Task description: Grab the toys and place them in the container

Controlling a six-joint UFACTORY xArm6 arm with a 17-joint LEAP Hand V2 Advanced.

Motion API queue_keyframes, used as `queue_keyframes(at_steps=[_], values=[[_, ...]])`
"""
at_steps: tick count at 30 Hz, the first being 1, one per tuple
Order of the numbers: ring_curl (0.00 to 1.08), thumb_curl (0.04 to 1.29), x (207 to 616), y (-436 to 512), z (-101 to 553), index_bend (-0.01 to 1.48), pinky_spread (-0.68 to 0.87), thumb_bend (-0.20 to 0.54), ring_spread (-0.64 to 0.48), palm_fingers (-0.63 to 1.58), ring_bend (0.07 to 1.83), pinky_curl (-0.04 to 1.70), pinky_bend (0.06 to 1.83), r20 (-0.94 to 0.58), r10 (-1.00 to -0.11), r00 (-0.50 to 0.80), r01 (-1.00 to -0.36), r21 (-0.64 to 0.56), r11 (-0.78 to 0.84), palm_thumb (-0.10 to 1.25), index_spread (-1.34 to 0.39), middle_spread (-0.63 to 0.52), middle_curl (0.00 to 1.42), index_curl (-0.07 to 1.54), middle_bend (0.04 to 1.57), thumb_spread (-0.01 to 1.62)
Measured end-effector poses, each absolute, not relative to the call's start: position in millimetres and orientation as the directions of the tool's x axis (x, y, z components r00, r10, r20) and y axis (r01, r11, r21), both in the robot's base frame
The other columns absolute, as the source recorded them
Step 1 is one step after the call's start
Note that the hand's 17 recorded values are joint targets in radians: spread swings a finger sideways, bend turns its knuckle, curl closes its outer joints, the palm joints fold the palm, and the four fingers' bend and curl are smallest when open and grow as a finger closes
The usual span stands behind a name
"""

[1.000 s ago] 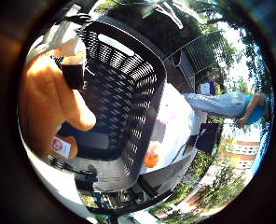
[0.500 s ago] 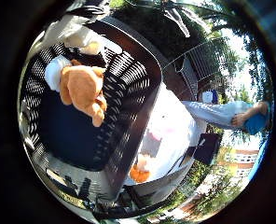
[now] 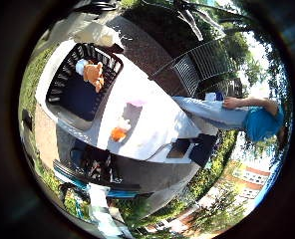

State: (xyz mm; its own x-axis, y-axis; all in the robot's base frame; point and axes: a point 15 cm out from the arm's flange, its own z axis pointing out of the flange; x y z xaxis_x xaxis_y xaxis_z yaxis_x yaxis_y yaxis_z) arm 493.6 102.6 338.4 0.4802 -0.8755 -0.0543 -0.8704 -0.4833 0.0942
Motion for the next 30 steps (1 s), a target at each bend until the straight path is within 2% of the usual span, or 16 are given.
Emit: queue_keyframes(at_steps=[7,16,23,30], values=[[0.29,0.49,457.0,-14.6,296.7,0.16,0.49,-0.026,0.30,0.01,0.47,0.27,0.82,-0.120,-0.915,0.386,-0.894,0.196,-0.403,0.74,-0.40,0.12,0.34,0.32,0.18,1.10],[0.29,0.48,468.1,-100.9,200.5,0.17,0.48,-0.024,0.30,0.05,0.43,0.24,0.78,-0.139,-0.947,0.291,-0.929,0.194,-0.314,0.75,-0.37,0.10,0.33,0.30,0.18,1.11],[0.29,0.47,472.3,-128.0,91.7,0.18,0.46,-0.026,0.28,0.04,0.39,0.21,0.67,-0.152,-0.940,0.307,-0.902,0.268,-0.338,0.76,-0.37,0.07,0.33,0.30,0.17,1.11],[0.30,0.47,472.7,-111.6,16.6,0.18,0.45,-0.026,0.27,0.04,0.37,0.19,0.63,-0.150,-0.926,0.347,-0.889,0.263,-0.376,0.76,-0.37,0.06,0.32,0.30,0.17,1.12]])
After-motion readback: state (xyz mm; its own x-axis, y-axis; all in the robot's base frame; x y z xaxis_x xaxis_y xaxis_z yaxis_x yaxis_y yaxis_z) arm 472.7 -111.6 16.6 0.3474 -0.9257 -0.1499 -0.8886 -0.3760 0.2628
